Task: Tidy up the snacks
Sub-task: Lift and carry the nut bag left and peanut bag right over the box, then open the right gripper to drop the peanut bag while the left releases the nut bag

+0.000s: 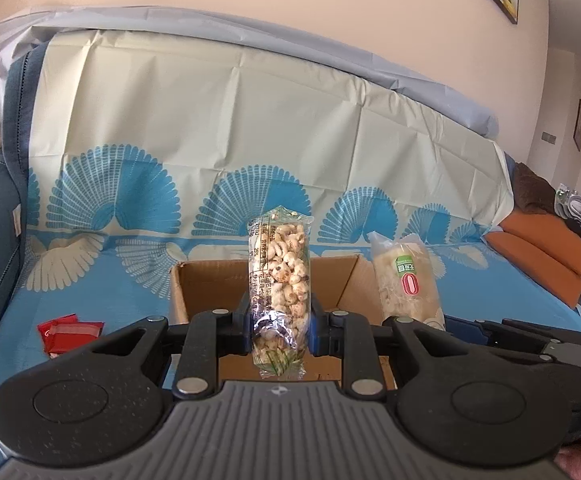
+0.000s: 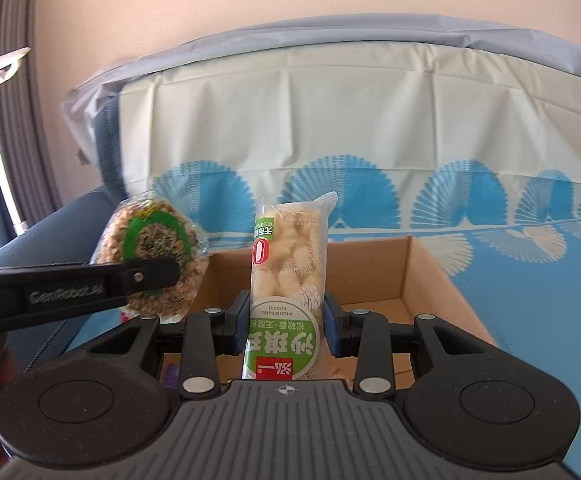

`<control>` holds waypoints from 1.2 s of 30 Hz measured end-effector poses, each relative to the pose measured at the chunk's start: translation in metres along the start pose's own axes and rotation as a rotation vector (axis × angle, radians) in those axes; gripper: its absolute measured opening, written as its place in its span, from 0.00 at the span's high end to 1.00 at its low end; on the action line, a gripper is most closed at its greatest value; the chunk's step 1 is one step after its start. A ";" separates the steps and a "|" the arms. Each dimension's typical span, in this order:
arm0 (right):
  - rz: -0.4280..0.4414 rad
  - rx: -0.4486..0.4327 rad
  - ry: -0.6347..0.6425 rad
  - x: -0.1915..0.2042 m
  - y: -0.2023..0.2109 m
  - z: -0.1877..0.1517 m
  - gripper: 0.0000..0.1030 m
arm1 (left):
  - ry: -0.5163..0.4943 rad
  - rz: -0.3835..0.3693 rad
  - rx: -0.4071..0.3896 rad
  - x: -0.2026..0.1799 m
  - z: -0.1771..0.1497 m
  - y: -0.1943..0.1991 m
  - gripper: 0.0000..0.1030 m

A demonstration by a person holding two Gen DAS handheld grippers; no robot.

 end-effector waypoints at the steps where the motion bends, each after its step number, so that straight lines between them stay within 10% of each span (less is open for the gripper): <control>1: -0.021 0.002 -0.007 -0.005 -0.001 -0.001 0.63 | -0.002 -0.007 0.000 -0.003 -0.001 -0.001 0.74; 11: -0.163 0.050 -0.081 -0.043 -0.015 -0.011 0.63 | -0.035 -0.067 0.018 -0.032 -0.008 -0.016 0.74; 36: -0.204 -0.004 -0.058 -0.044 -0.009 -0.008 0.68 | -0.040 -0.094 0.049 -0.045 -0.018 -0.029 0.74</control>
Point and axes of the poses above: each gripper's, at about its wrist camera, not at the fingertips, and y roughly against the way its jaws point, x to its left, z to its top, the point moved 8 cm from there along -y, roughly the way its jaws point, and after that the axes turned 4 degrees about -z, right-handed, at the moved point
